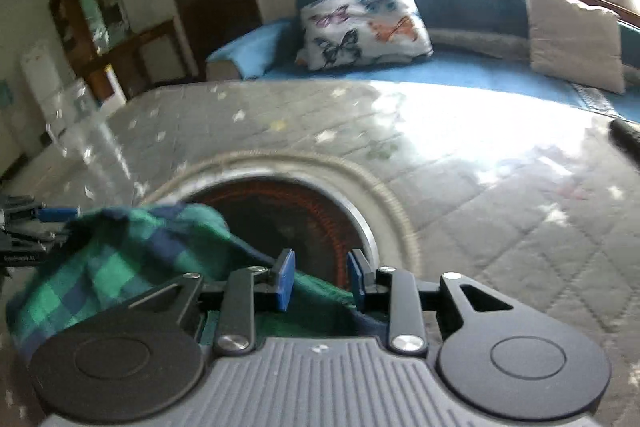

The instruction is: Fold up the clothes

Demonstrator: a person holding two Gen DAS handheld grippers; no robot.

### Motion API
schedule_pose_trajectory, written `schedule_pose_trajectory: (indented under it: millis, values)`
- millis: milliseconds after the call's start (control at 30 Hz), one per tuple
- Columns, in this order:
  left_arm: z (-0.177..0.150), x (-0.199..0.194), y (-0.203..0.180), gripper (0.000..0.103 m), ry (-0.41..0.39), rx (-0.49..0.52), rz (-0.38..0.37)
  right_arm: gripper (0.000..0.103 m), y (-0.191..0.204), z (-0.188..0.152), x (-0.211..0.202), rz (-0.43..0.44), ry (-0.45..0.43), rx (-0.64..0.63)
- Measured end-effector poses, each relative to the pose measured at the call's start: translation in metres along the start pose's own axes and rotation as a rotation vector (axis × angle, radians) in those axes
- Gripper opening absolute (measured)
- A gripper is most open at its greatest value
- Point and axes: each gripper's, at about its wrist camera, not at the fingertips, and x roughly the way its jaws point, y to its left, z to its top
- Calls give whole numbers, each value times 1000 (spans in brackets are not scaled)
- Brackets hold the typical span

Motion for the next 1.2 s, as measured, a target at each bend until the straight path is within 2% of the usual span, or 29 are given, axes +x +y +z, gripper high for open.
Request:
schedule_pose_trajectory:
  millis: [133,233,433,500,667,767,933,1100,1200]
  values:
    - [7,-10,5,57,-24,-32,-1,29,3,1,-26,2,-53,-6]
    - [13,-17,8,56,-42,-55,-1,29,17,-3,-31,48,-41,-36]
    - [23,-31,13,35,-76,-98,-10,26,58,-4,-7,152,17,-93]
    - [28,-31,1,33,-74,-82,-73,25,69,-1,6,165,31,-106]
    - [39,-17,-32,33,-41,-43,-221,25,82,4,37,126,55,-117]
    - [45,6,-44,31,6,-50,-256,23,84,3,52,114,70,-124]
    - [48,45,-48,27,82,-89,-223,22,92,-1,68,89,85,-165]
    - [47,50,-42,28,78,-121,-222,22,95,-1,67,88,73,-190]
    - [44,48,-41,29,71,-116,-218,23,102,-3,52,104,53,-212]
